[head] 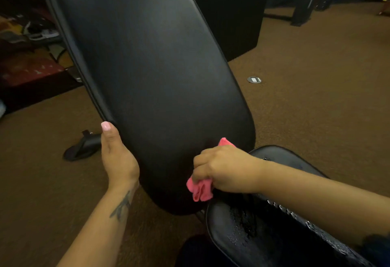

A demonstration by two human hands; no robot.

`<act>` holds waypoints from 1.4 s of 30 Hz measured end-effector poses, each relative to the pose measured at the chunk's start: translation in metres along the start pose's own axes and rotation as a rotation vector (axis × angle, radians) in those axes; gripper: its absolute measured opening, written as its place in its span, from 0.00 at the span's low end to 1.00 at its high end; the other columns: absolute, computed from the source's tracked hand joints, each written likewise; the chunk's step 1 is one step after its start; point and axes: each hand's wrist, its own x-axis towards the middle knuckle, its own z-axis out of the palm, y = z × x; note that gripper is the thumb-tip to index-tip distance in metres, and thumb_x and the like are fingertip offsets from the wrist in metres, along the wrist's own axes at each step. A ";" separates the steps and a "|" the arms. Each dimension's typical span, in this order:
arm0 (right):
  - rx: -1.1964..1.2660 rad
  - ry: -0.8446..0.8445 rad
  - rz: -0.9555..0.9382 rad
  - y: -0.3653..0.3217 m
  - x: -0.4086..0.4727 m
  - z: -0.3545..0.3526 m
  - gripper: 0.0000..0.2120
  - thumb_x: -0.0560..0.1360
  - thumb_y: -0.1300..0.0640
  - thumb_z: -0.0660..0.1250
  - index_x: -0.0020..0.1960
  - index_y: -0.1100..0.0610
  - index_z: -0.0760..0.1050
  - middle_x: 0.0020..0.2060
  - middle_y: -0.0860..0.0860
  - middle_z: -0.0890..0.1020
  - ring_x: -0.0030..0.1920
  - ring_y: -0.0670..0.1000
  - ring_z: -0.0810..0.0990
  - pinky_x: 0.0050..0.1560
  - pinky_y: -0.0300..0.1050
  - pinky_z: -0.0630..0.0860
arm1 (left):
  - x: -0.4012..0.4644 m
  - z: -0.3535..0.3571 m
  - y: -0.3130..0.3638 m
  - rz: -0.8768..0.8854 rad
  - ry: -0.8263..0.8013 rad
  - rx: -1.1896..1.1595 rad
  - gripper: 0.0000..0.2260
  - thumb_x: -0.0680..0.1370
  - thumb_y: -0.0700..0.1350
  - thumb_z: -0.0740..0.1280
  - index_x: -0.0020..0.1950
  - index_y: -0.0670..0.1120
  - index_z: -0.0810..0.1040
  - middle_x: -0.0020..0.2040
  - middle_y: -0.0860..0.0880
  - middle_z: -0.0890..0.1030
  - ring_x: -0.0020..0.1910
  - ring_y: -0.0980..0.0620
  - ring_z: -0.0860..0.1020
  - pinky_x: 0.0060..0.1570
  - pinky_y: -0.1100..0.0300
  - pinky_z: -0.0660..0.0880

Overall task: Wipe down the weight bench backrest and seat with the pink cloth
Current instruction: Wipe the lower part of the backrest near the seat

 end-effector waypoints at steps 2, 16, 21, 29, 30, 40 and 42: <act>0.029 -0.005 -0.002 -0.006 0.000 0.003 0.11 0.64 0.63 0.68 0.45 0.53 0.80 0.40 0.49 0.79 0.42 0.52 0.77 0.36 0.49 0.75 | 0.001 -0.001 -0.001 0.004 -0.004 -0.001 0.39 0.71 0.75 0.53 0.74 0.53 0.69 0.69 0.57 0.74 0.69 0.55 0.71 0.72 0.50 0.65; -0.222 -0.157 -0.176 -0.012 0.013 -0.011 0.03 0.61 0.59 0.67 0.33 0.53 0.77 0.33 0.49 0.75 0.35 0.54 0.75 0.31 0.46 0.70 | -0.002 0.001 0.003 0.040 -0.028 -0.012 0.27 0.81 0.63 0.50 0.73 0.50 0.69 0.66 0.56 0.75 0.67 0.56 0.73 0.70 0.52 0.67; -0.187 -0.198 -0.172 -0.027 0.018 -0.007 0.04 0.65 0.64 0.67 0.38 0.57 0.79 0.36 0.53 0.78 0.38 0.57 0.76 0.33 0.51 0.73 | -0.001 0.001 0.001 0.025 -0.050 -0.015 0.29 0.78 0.67 0.51 0.71 0.52 0.70 0.64 0.58 0.76 0.65 0.56 0.73 0.70 0.51 0.67; -0.036 -0.123 -0.097 -0.043 0.015 0.003 0.06 0.62 0.65 0.70 0.38 0.58 0.79 0.36 0.52 0.78 0.37 0.55 0.77 0.32 0.43 0.68 | 0.000 0.000 0.001 0.028 -0.050 -0.017 0.22 0.79 0.66 0.51 0.67 0.58 0.70 0.62 0.61 0.75 0.65 0.56 0.72 0.70 0.51 0.67; -0.008 -0.108 -0.088 -0.045 0.013 0.004 0.08 0.62 0.65 0.70 0.39 0.58 0.80 0.36 0.52 0.78 0.37 0.55 0.77 0.32 0.43 0.68 | 0.000 0.000 0.001 0.032 -0.045 -0.019 0.21 0.79 0.66 0.51 0.66 0.59 0.70 0.61 0.61 0.75 0.65 0.56 0.72 0.70 0.51 0.66; -0.063 -0.146 -0.055 0.004 0.006 -0.018 0.10 0.65 0.60 0.70 0.44 0.49 0.82 0.40 0.48 0.81 0.44 0.53 0.79 0.36 0.42 0.72 | 0.003 -0.002 -0.003 0.064 -0.066 -0.015 0.25 0.80 0.65 0.51 0.70 0.54 0.69 0.63 0.60 0.75 0.66 0.57 0.72 0.71 0.51 0.66; -0.083 -0.162 -0.053 0.013 0.000 -0.020 0.11 0.64 0.61 0.72 0.45 0.48 0.82 0.40 0.47 0.81 0.43 0.51 0.79 0.36 0.39 0.69 | 0.003 -0.002 -0.002 0.070 -0.057 -0.015 0.24 0.80 0.64 0.51 0.70 0.54 0.69 0.63 0.60 0.75 0.66 0.57 0.72 0.71 0.51 0.66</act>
